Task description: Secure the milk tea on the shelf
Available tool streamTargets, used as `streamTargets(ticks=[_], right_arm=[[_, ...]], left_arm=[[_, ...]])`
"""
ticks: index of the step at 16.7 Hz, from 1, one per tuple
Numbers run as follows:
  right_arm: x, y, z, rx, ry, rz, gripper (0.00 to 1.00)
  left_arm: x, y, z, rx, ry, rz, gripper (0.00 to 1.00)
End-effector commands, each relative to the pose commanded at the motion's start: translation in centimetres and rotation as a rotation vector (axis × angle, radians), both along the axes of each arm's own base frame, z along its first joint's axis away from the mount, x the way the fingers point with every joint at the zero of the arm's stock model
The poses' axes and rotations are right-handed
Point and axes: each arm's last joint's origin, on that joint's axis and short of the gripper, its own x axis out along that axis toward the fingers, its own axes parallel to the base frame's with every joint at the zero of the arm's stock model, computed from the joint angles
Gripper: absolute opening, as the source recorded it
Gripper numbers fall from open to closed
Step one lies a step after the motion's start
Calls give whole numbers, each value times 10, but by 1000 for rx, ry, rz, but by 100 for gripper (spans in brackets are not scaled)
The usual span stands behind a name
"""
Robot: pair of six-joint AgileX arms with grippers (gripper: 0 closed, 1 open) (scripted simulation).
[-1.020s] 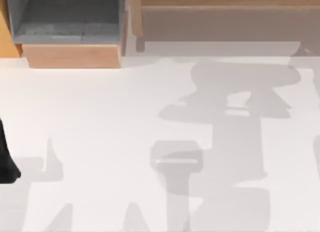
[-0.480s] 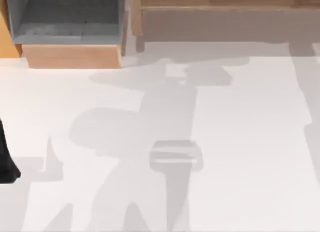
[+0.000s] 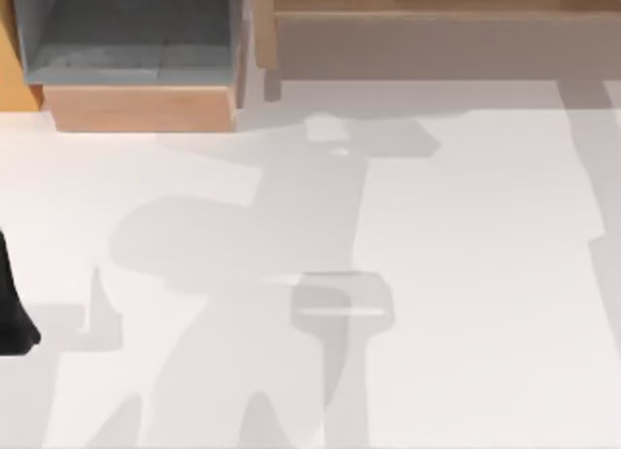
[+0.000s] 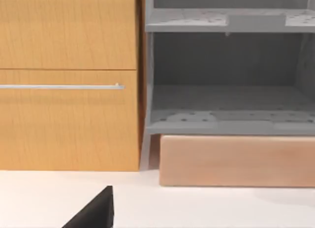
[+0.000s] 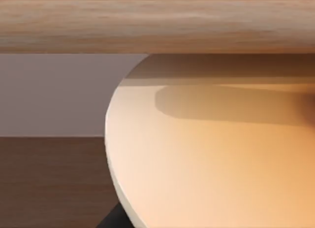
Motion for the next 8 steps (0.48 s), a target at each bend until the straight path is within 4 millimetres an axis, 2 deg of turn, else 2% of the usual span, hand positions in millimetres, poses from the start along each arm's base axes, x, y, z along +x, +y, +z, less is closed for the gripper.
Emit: streamTargets(ticks=[8], right_arm=[[-23, 13, -13, -99, 95, -58, 0]], left_arm=[[0, 0, 0, 0, 0, 0, 100]])
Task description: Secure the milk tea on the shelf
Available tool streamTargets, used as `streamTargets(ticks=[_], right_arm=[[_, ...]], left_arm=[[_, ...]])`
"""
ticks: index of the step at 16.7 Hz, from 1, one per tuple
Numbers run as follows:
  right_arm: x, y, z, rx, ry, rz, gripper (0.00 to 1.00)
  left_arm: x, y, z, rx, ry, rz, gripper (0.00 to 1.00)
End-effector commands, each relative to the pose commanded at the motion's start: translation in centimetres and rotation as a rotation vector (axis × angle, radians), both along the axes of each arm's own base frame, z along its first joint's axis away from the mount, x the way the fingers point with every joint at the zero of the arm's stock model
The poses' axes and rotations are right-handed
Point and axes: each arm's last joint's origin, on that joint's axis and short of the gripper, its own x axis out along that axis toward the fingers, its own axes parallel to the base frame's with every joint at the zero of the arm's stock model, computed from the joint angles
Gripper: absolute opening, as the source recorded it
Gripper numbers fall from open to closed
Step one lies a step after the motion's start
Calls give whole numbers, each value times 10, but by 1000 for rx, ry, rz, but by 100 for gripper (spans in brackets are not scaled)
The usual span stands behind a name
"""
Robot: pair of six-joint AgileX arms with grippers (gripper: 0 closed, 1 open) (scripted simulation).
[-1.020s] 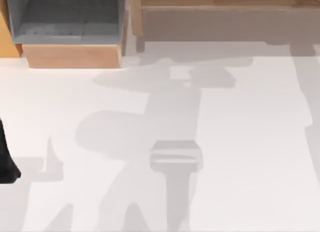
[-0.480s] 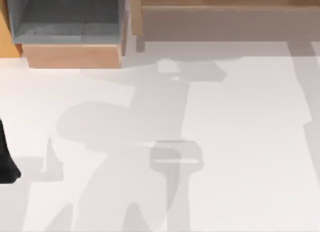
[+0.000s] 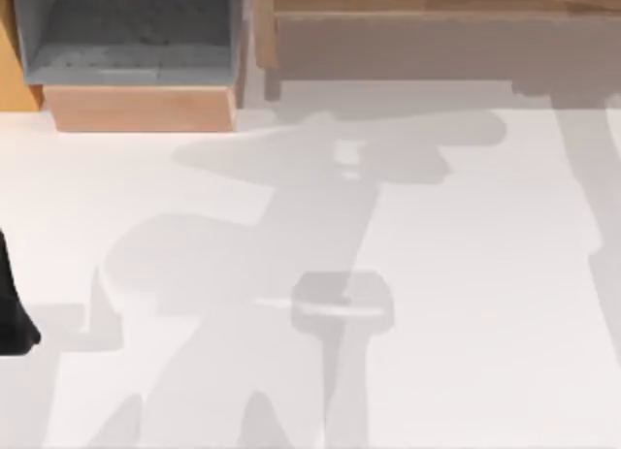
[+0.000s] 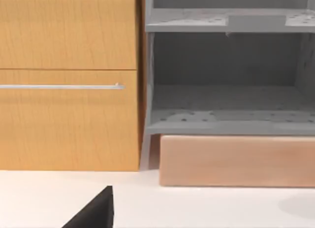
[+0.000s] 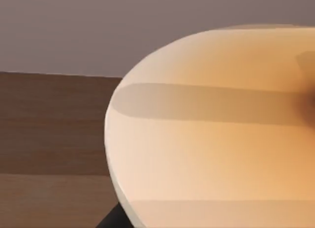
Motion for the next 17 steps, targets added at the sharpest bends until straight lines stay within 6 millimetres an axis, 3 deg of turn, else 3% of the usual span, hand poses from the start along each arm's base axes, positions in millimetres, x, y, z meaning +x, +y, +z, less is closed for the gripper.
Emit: streamTargets(ticks=[2, 8, 13, 17], right_arm=[[6, 2, -4, -3, -2, 5, 0], [54, -10, -23, 87, -78, 55, 0], [59, -12, -25, 99, -90, 62, 0], [59, -12, -25, 99, -90, 62, 30]], left_arm=[[0, 0, 0, 0, 0, 0, 100], [0, 0, 0, 0, 0, 0, 100], [0, 0, 0, 0, 0, 0, 100], [0, 0, 0, 0, 0, 0, 100]])
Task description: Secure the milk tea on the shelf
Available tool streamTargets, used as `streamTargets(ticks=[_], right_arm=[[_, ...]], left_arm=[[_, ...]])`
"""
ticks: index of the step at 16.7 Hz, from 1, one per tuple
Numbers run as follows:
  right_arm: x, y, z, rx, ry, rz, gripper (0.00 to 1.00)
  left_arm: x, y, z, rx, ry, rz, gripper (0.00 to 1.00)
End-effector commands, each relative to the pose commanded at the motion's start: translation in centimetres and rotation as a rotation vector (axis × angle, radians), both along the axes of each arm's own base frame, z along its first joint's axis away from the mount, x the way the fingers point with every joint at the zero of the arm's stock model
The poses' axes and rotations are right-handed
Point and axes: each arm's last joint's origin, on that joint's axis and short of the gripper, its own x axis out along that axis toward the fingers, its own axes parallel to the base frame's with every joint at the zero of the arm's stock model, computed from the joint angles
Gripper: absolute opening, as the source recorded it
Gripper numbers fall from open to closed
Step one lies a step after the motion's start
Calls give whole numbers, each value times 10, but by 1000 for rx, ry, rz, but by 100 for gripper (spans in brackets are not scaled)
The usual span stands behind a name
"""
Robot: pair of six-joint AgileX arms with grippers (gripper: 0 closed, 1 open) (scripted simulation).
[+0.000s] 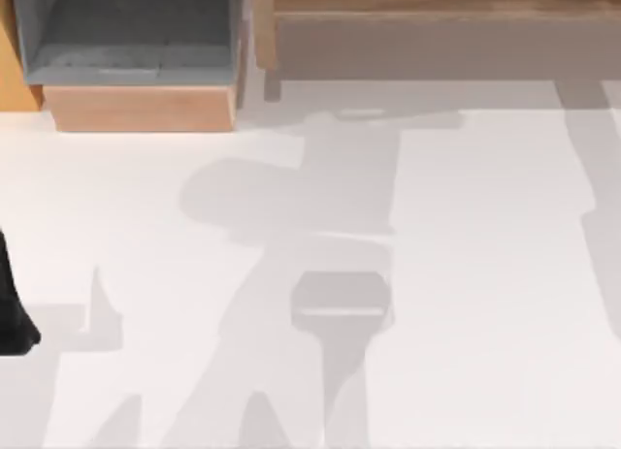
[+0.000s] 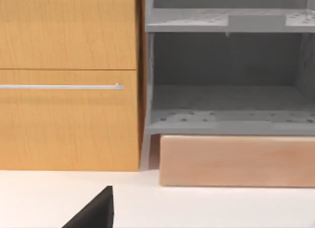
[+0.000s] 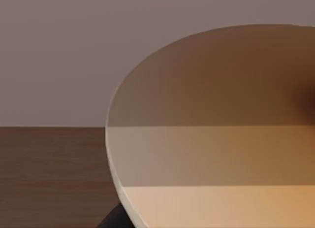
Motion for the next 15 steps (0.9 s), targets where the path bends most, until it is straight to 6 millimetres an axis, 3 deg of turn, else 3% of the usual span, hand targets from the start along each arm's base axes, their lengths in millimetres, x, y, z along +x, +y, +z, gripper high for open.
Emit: streamTargets(ticks=[9, 15], right_arm=[[0, 0, 0, 0, 0, 0, 98], [0, 0, 0, 0, 0, 0, 100]], left_arm=[[0, 0, 0, 0, 0, 0, 100], [0, 0, 0, 0, 0, 0, 100]])
